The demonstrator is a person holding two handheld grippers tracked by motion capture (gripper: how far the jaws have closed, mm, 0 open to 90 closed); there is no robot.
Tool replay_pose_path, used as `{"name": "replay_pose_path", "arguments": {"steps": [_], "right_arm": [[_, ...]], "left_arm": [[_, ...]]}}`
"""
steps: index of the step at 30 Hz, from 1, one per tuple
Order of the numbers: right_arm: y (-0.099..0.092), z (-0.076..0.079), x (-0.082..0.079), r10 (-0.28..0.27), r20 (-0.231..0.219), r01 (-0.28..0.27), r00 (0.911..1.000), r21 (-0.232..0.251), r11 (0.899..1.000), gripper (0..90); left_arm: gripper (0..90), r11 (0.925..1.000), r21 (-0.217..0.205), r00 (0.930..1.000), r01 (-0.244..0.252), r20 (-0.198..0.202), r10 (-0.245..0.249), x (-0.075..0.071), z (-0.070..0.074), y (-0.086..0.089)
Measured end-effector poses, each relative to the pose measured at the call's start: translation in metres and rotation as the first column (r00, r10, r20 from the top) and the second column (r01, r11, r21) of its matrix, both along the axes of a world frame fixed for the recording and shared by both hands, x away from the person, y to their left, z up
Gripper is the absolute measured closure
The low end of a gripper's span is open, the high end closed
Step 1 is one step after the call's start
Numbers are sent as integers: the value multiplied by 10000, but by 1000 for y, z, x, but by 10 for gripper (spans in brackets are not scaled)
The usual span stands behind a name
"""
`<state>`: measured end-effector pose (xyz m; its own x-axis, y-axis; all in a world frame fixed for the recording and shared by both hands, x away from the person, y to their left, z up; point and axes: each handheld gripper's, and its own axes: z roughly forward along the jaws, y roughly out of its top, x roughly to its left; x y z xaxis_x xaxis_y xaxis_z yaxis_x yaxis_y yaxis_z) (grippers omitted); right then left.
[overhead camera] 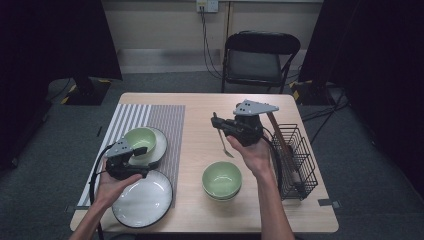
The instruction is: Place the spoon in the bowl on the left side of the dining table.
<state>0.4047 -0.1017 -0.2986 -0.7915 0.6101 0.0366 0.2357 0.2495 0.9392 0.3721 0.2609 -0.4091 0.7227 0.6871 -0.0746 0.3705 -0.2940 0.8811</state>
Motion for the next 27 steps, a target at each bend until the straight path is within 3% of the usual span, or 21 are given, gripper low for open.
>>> {"name": "replay_pose_path", "arguments": {"steps": [7, 15, 19, 23, 27], "right_arm": [[16, 5, 4, 284, 45, -284, 9996, 48, 9996, 900], [31, 5, 9, 572, -41, -572, 9984, 119, 9983, 900], [44, 18, 12, 770, 45, -770, 9970, 140, 9969, 900], [56, 23, 13, 924, 98, -925, 9957, 68, 9957, 900], [67, 13, 16, 1084, -101, -1083, 9941, 158, 9940, 900]], "left_arm": [[284, 9994, -65, 9990, 331, 296, -329, 7, 15, -17], [306, 9959, -427, 9963, 798, 362, -783, 16, 26, -36], [311, 9944, -474, 9948, 940, 440, -920, 19, 33, -43], [340, 9843, -948, 9871, 1488, 735, -1421, 22, 44, -49], [379, 9774, -1360, 9851, 1619, 812, -1518, 24, 47, -53]]}}
